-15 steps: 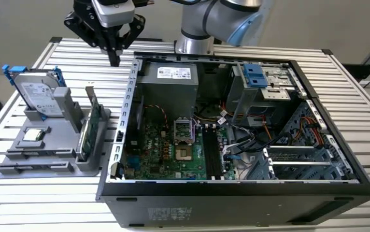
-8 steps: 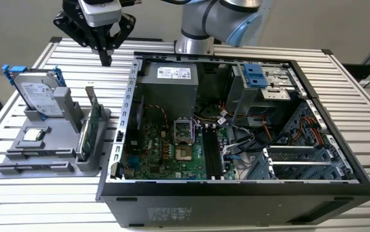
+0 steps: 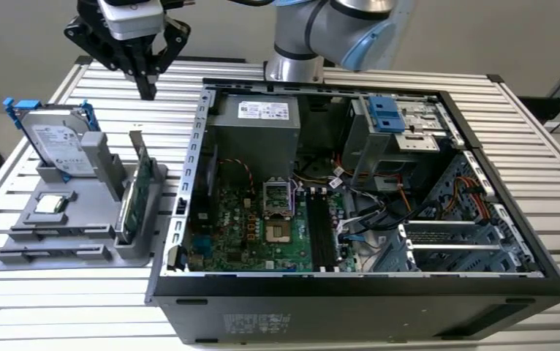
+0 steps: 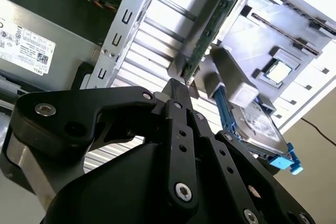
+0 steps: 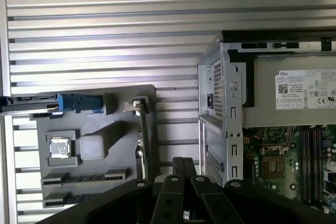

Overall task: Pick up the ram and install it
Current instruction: 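Reach for the ram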

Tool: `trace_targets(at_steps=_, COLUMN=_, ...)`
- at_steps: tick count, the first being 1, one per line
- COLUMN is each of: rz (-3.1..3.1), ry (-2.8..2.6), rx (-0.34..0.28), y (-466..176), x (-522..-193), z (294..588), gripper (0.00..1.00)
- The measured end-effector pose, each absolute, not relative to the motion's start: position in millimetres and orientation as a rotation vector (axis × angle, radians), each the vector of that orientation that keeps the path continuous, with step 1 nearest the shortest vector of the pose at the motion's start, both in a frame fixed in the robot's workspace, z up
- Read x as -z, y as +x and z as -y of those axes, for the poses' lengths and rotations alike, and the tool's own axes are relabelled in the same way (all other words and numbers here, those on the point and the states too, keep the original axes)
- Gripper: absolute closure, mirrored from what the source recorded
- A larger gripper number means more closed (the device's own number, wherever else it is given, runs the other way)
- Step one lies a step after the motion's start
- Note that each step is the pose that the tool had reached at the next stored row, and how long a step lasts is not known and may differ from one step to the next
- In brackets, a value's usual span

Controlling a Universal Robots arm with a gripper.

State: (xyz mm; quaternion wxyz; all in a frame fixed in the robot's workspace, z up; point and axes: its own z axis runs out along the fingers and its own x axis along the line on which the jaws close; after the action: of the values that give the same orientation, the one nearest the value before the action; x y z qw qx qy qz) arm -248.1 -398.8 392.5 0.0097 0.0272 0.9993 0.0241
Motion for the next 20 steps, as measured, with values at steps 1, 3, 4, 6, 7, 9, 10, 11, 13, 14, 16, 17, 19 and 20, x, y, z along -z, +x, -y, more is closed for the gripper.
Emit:
trace_targets(at_steps=1, rz=-3.121, ry=0.085, rx=-0.075, y=-250, x=-393, z=399, gripper=1.0)
trace_targets(at_steps=3, rz=-3.123, ry=0.085, rx=-0.075, y=-254, x=-393, z=399, gripper=1.0)
trace_targets(at_steps=4, rz=-3.124, ry=0.085, rx=-0.075, y=-256, x=-393, z=399, gripper=1.0)
trace_targets(at_steps=6, rz=-3.127, ry=0.085, rx=-0.075, y=-260, x=-393, z=399, gripper=1.0)
trace_targets(at_steps=7, rz=-3.129, ry=0.085, rx=-0.075, y=-261, x=-393, z=399, gripper=1.0)
trace_targets(at_steps=9, rz=-3.132, ry=0.086, rx=-0.075, y=-265, x=-393, z=399, gripper=1.0)
trace_targets(at_steps=10, rz=-3.134, ry=0.086, rx=-0.075, y=-267, x=-393, z=399, gripper=1.0)
trace_targets(at_steps=11, rz=-3.135, ry=0.086, rx=-0.075, y=-269, x=-393, z=399, gripper=1.0)
trace_targets(at_steps=13, rz=-3.137, ry=0.085, rx=-0.075, y=-272, x=-393, z=399, gripper=1.0)
trace_targets(at_steps=14, rz=-3.137, ry=0.084, rx=-0.075, y=-274, x=-393, z=399, gripper=1.0)
trace_targets(at_steps=16, rz=-3.137, ry=0.08, rx=-0.075, y=-278, x=-393, z=399, gripper=1.0)
trace_targets(at_steps=17, rz=-3.137, ry=0.078, rx=-0.075, y=-280, x=-393, z=399, gripper=1.0)
trace_targets(at_steps=19, rz=-3.138, ry=0.071, rx=-0.075, y=-284, x=-393, z=399, gripper=1.0)
trace_targets(at_steps=20, rz=-3.138, ry=0.066, rx=-0.075, y=-286, x=-393, z=399, gripper=1.0)
